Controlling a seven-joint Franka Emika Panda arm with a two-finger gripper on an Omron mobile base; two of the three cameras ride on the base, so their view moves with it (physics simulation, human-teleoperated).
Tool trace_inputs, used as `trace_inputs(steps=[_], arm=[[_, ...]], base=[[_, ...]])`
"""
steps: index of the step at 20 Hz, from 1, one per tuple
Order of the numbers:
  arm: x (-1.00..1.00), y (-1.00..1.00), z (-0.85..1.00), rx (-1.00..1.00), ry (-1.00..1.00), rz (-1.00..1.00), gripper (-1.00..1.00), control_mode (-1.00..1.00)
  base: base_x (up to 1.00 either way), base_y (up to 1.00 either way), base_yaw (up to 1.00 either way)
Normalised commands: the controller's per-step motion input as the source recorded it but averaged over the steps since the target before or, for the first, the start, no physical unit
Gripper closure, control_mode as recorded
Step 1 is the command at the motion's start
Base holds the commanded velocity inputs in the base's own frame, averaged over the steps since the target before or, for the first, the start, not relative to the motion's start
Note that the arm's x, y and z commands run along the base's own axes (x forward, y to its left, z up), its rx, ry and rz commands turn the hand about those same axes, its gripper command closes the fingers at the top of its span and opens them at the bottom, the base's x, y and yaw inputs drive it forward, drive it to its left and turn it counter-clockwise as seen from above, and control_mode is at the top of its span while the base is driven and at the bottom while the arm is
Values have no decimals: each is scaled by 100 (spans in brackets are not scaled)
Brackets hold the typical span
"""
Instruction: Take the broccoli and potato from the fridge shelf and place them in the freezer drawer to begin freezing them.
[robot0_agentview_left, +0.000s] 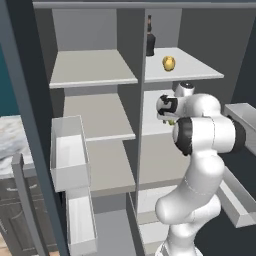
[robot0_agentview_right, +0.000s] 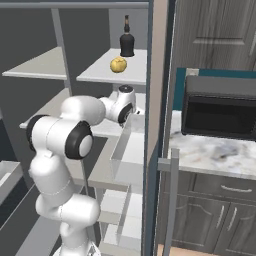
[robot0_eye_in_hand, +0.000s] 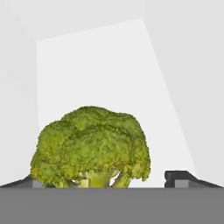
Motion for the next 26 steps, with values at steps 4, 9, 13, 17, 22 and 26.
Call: trace_inputs(steps=[4,9,13,17,22,26], arm=[[21,0,-44,0,0,0,100,-100],[13,0,-40,0,0,0,100,-100],[0,0,-34,0,-7,0,100,-100],[0,6,-29,0,-20,0,100,-100],[0,23,-48,0,-21,0,100,-100],[-18,20,5,0,-2,0,100,-100]], base=[[0,0,0],[0,0,0],[0,0,0],[0,0,0],[0,0,0],[0,0,0]])
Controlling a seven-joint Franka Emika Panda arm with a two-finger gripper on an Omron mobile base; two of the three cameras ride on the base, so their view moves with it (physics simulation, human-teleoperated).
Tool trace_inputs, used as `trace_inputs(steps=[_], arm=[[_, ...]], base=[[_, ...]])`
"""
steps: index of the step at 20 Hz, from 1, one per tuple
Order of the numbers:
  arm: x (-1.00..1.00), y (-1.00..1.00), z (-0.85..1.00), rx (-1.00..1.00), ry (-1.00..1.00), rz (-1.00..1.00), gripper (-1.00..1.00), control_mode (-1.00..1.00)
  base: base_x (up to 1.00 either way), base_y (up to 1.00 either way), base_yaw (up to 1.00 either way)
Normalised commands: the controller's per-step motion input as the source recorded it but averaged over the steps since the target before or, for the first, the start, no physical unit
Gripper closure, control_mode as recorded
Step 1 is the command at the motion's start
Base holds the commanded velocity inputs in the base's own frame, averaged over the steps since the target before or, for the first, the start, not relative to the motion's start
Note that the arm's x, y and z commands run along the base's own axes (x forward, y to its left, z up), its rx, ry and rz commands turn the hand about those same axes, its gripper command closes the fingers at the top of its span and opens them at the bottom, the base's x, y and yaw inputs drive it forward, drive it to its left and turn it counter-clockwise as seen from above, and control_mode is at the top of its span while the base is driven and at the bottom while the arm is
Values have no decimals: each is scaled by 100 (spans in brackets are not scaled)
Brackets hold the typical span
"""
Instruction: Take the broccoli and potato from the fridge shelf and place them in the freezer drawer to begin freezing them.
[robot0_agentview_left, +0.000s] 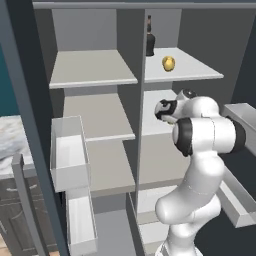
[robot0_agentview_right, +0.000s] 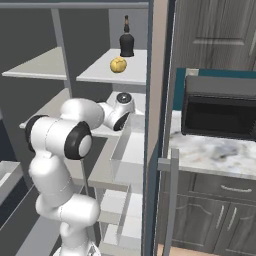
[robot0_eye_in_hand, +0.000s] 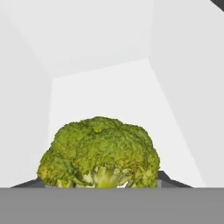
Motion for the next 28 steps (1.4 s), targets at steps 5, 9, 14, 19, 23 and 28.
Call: trace_inputs(steps=[5,9,14,19,23,28], arm=[[-52,33,8,0,0,0,100,-100],[-64,41,38,0,0,0,100,-100],[-84,24,61,0,0,0,100,-100],[-100,4,50,0,1,0,100,-100],[-100,13,24,0,4,0,100,-100],[-100,26,21,0,11,0,100,-100]], base=[[0,0,0],[0,0,0],[0,0,0],[0,0,0],[0,0,0],[0,0,0]])
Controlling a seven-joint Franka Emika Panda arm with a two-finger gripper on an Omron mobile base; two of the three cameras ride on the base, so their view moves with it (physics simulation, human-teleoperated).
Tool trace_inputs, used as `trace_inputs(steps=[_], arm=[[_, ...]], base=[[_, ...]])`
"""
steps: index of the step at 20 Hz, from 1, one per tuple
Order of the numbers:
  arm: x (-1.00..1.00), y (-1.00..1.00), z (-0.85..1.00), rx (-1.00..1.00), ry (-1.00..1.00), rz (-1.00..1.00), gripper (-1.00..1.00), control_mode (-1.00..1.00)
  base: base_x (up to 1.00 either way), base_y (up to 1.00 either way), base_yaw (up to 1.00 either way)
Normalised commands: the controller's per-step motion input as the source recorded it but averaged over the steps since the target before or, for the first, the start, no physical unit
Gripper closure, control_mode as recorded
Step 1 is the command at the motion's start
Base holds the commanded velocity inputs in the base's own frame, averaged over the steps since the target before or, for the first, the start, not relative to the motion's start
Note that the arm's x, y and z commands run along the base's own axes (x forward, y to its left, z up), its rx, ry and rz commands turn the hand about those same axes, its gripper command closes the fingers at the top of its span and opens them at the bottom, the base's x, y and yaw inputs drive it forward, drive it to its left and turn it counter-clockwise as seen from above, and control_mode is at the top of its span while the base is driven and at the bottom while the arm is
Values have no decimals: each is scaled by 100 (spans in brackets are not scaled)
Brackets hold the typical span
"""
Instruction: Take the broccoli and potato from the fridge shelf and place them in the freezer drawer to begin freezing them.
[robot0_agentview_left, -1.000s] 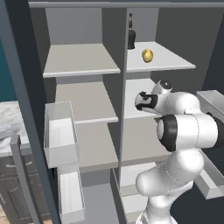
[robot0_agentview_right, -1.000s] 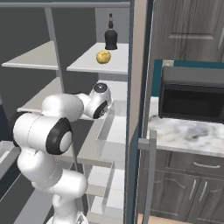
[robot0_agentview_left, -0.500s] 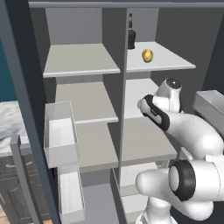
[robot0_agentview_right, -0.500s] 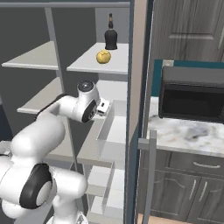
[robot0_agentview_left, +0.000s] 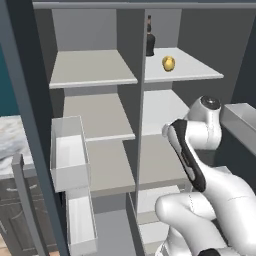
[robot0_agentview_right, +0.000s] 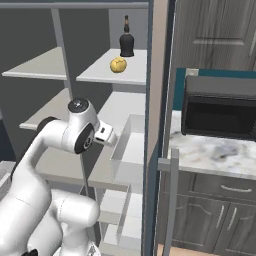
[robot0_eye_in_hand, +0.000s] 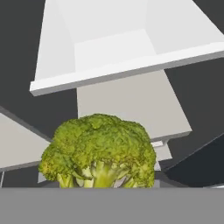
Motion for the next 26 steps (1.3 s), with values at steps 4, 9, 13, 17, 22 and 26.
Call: trace_inputs(steps=[4,9,13,17,22,26], arm=[[-87,25,3,0,17,0,100,-100],[-35,20,-26,-3,16,0,100,-100],[-37,8,-9,0,9,0,100,-100],[-16,4,0,0,2,0,100,100],[0,0,0,0,0,0,100,100],[0,0,0,0,0,0,100,100]], base=[[0,0,0],[0,0,0],[0,0,0],[-68,22,1],[-100,40,4],[-78,52,5]])
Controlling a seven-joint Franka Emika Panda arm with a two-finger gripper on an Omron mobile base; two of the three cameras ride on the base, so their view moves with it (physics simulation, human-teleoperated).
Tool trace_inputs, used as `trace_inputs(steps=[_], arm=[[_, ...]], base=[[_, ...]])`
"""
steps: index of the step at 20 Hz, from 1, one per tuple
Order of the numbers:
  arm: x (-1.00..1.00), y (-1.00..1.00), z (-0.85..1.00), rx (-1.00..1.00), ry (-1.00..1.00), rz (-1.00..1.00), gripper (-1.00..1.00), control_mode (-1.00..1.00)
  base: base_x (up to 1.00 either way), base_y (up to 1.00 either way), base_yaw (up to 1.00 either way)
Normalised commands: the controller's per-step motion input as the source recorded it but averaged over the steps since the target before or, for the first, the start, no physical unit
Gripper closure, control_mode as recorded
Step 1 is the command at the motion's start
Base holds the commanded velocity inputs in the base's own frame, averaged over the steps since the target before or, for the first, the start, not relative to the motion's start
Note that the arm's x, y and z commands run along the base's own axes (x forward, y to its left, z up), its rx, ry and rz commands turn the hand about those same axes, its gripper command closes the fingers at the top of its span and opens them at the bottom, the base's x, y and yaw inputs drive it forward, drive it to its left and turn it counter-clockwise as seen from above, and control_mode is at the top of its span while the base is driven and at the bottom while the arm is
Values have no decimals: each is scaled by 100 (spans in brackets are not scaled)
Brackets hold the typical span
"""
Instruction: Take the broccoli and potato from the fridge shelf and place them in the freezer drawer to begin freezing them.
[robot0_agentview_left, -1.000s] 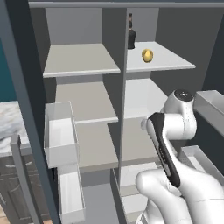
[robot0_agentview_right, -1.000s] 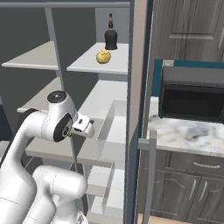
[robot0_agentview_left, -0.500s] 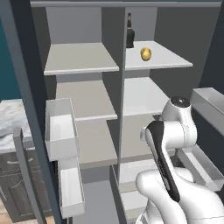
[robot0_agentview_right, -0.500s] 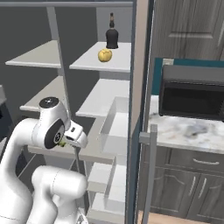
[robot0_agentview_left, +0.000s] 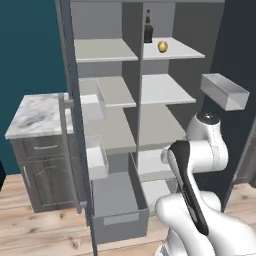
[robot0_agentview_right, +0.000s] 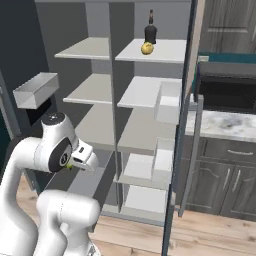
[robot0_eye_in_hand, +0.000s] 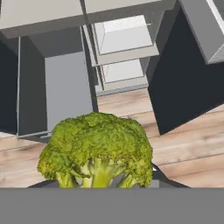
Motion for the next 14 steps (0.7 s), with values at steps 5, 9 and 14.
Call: trace_inputs(steps=[5,9,14], arm=[[0,0,0,0,0,0,100,100],[11,-3,-14,1,4,10,100,-100],[78,-8,-57,4,13,29,100,-100]], base=[[-33,46,7],[0,2,7],[0,0,0]])
